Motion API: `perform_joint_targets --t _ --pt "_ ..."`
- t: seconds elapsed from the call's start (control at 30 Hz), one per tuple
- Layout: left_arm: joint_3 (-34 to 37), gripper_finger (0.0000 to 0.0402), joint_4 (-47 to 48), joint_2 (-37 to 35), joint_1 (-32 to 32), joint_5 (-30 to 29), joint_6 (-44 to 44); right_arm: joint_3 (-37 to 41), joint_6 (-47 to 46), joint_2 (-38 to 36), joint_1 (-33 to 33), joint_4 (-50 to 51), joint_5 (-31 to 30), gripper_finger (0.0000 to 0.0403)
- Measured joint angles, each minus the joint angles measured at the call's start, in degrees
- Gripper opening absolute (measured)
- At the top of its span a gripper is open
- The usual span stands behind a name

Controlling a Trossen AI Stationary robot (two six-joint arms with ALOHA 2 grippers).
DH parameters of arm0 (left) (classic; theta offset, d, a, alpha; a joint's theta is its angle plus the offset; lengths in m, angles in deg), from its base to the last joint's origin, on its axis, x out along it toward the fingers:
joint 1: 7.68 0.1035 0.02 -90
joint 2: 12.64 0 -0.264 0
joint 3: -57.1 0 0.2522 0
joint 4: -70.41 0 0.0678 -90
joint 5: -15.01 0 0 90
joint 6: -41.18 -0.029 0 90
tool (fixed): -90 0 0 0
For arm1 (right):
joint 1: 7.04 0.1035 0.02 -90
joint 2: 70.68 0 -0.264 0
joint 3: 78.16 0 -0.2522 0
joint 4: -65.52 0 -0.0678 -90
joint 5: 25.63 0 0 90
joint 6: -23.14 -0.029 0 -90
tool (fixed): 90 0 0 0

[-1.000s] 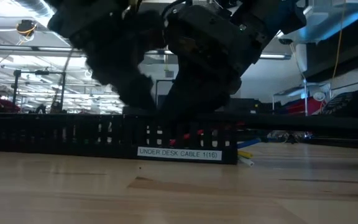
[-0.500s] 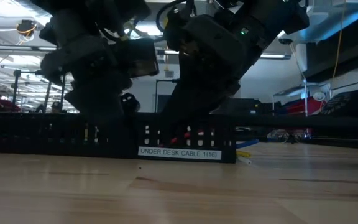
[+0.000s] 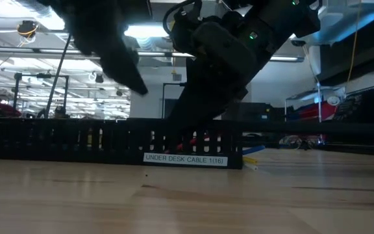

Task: Ziptie cables
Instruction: Close the black cable duct

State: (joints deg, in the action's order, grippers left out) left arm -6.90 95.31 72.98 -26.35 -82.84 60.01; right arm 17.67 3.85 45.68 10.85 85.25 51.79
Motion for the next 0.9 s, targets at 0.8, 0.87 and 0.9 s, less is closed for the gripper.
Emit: perform_joint_targets --t 0.8,0.87,0.9 --pt "0.35 0.0282 14.63 -7.95 -3.12 -9.17 3.38 -0.04 2.89 0.0 0.02 -0.15 1.07 0.0229" --pt "1.89 0.0282 13.02 -7.89 -3.63 -7.62 2.27 -0.02 2.89 0.0 0.02 -0.23 1.05 0.0229" --pt "3.06 0.0282 11.24 -7.89 -3.83 -7.19 1.66 -0.02 3.03 0.0 0.02 -0.25 1.07 0.0229"
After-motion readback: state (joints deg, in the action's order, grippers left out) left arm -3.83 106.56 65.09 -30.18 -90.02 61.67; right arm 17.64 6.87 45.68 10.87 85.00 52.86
